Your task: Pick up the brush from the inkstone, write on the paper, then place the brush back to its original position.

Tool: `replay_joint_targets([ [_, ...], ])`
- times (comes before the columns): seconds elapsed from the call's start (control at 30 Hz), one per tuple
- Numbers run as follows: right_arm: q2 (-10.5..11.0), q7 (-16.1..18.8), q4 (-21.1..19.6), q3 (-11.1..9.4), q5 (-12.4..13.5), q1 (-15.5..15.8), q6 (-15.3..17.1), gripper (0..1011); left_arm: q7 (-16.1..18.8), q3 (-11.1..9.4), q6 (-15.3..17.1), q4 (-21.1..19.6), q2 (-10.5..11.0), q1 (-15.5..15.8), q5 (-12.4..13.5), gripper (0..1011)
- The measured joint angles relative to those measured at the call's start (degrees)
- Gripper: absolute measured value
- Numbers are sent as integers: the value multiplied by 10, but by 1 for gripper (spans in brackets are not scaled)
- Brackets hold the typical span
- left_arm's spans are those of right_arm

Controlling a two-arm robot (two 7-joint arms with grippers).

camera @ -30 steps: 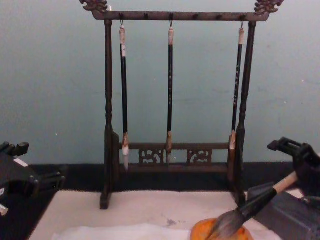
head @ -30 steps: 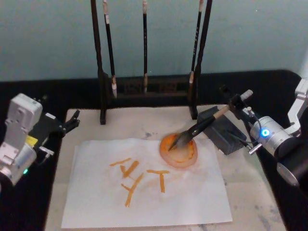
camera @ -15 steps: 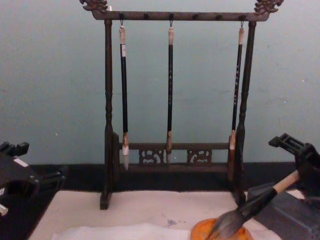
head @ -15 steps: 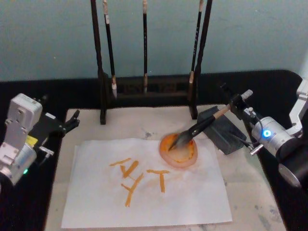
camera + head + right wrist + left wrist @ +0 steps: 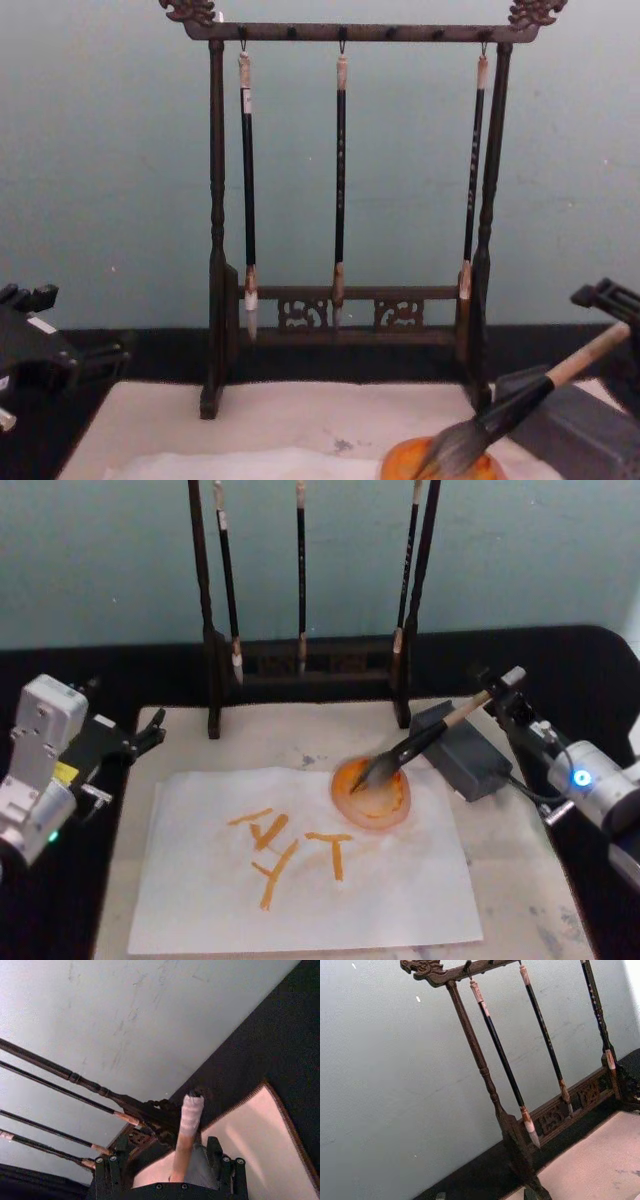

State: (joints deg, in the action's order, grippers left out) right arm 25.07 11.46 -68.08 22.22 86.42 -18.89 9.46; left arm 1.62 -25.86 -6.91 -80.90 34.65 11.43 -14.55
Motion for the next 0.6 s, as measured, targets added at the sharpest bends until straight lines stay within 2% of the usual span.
replay_joint_targets([
  [0.27,39,-14,-72,-6,24,59,-17,1000,0,0,0,0,0,0,0,1010],
  [0.47,67,-11,-118,-11,29,96,-37,1000,0,0,0,0,0,0,0,1010],
  [0.53,80,-10,-141,-11,16,112,-56,1000,0,0,0,0,0,0,0,1010],
  [0.57,88,-11,-159,-11,-5,123,-73,1000,0,0,0,0,0,0,0,1009],
  [0.6,88,-11,-159,-11,-5,123,-73,1000,0,0,0,0,0,0,0,1010],
])
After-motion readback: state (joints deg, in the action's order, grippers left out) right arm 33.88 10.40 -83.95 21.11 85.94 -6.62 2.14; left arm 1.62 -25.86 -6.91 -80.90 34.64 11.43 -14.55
